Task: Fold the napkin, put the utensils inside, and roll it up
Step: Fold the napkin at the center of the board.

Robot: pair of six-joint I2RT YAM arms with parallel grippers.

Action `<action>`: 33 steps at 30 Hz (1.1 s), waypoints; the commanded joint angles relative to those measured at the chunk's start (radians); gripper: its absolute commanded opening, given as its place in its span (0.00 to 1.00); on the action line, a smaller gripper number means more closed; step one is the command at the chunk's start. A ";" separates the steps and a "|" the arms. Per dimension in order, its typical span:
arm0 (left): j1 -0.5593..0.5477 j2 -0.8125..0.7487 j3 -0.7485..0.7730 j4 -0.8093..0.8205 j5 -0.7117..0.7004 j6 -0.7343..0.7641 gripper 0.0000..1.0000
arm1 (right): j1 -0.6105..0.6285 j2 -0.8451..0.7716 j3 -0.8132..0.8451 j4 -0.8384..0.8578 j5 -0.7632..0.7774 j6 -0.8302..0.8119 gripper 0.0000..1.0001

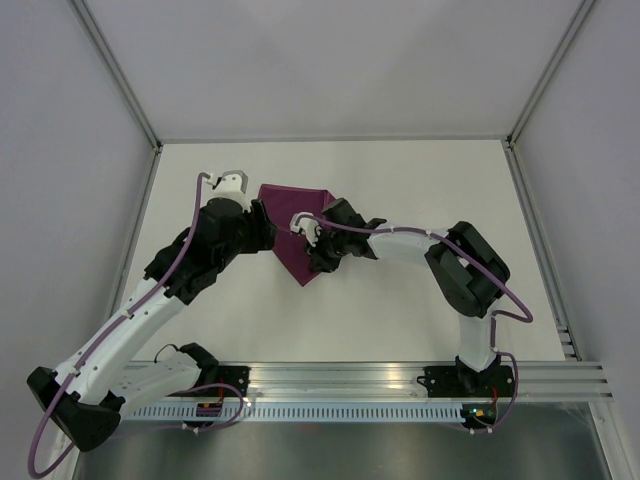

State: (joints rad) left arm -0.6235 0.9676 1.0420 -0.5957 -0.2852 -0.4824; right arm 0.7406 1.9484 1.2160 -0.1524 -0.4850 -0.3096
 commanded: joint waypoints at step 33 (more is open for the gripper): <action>0.021 0.098 -0.053 0.077 -0.039 -0.179 0.57 | -0.222 -0.085 0.183 -0.169 0.035 0.113 0.31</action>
State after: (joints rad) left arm -0.6205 1.0199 1.0176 -0.5636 -0.2966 -0.5762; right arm 0.5728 1.8664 1.3170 -0.2825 -0.4831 -0.2321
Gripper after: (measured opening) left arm 0.582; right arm 0.304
